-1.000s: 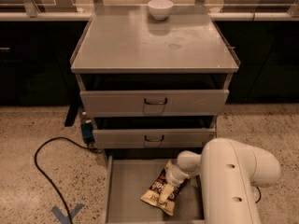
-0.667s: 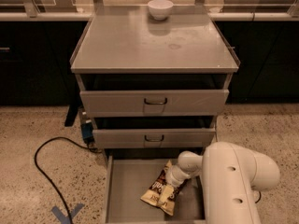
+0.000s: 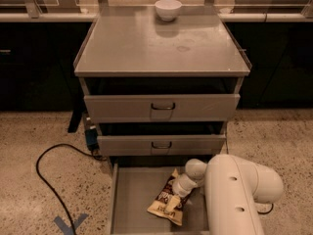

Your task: Pick brown chip bag from bottom drawer and place on counter

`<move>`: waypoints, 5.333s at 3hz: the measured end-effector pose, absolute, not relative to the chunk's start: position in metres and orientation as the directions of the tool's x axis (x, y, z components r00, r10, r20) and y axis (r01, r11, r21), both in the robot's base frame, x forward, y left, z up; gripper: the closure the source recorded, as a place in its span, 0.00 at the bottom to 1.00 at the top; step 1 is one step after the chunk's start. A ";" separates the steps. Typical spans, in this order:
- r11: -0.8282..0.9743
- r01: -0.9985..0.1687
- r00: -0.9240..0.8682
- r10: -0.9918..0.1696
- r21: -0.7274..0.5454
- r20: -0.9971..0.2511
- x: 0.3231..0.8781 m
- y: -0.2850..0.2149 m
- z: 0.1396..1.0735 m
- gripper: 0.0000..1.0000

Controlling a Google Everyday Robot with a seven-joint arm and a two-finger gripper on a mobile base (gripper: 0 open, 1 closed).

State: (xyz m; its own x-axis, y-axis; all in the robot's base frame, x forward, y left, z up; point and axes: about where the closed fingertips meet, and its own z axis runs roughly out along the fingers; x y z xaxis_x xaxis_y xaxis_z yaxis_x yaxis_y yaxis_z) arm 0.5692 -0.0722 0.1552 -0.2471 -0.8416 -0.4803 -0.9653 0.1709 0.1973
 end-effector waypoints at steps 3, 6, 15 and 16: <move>0.170 -0.965 -0.247 -0.841 0.198 -0.481 0.570 -0.072 0.155 0.88; 0.158 -0.982 -0.191 -0.811 0.106 -0.553 0.563 -0.063 0.229 1.00; -0.021 -0.937 0.316 -0.482 -0.349 -0.818 0.500 -0.051 0.850 1.00; -0.050 -0.919 0.380 -0.379 -0.392 -0.844 0.505 -0.058 0.926 1.00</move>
Offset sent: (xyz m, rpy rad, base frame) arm 0.0004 0.0000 0.0000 0.0006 0.0008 0.0003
